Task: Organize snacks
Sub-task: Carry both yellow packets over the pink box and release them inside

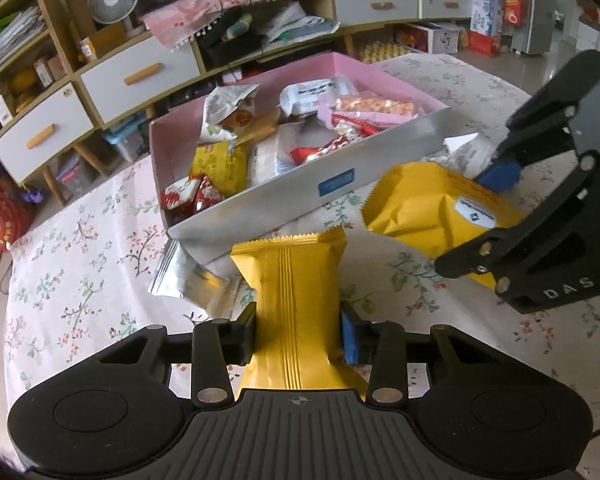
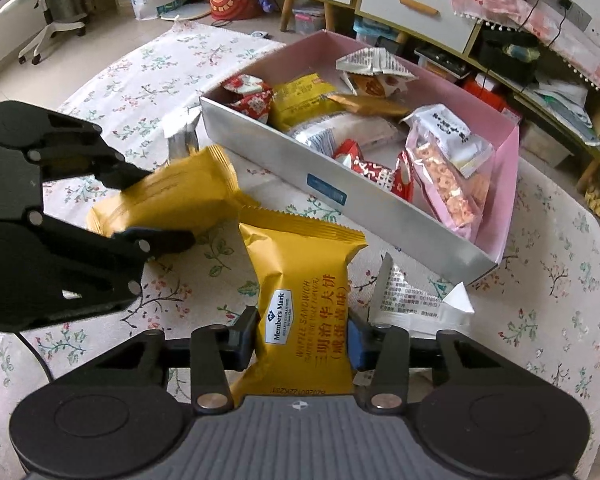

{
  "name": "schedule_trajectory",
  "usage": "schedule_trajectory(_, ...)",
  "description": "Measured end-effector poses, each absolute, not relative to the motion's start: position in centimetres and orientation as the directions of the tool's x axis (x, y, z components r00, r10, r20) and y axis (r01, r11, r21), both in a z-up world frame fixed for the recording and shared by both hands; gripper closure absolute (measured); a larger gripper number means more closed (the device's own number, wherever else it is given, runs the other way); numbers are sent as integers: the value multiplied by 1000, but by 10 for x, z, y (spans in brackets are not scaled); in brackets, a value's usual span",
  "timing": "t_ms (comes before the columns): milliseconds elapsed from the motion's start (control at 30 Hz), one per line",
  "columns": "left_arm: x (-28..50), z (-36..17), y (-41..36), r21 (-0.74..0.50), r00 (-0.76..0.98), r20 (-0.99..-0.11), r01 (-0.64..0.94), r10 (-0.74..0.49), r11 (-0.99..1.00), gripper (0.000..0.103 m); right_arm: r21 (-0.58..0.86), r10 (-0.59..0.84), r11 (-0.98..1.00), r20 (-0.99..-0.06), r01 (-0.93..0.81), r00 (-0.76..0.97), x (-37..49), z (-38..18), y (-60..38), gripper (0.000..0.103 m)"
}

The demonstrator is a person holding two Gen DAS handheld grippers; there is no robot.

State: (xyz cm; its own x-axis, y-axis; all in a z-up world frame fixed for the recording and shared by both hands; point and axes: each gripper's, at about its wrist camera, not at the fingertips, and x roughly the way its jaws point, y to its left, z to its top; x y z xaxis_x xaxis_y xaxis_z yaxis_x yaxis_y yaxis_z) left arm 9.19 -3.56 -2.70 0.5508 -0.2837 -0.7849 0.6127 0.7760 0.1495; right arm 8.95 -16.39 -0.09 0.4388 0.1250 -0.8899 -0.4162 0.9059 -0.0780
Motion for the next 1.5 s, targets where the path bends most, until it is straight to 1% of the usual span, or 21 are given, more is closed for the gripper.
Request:
schedule_trajectory(400, 83, 1, -34, 146, 594, -744, 591, -305, 794, 66, -59, 153, 920, -855, -387, 495, 83, 24, -182, 79)
schedule_trajectory(667, 87, 19, -43, 191, 648, -703, 567, -292, 801, 66, -66, 147, 933, -826, -353, 544, 87, 42, -198, 79)
schedule_trajectory(933, 121, 26, -54, 228, 683, -685, 530, -252, 817, 66, -65, 133, 949, -806, -310, 577, 116, 52, -209, 79)
schedule_trajectory(1100, 144, 29, -59, 232, 688, -681, 528, -252, 817, 66, -55, 138, 954, -791, -294, 596, 139, 55, -212, 79)
schedule_trajectory(1300, 173, 23, -66, 229, 693, -677, 519, -248, 824, 66, 6, 181, 960, -779, -281, 601, 168, 50, -217, 79)
schedule_trajectory(1500, 201, 13, -72, 230, 693, -678, 514, -243, 826, 66, 14, 183, 963, -770, -271, 611, 193, 46, -218, 79)
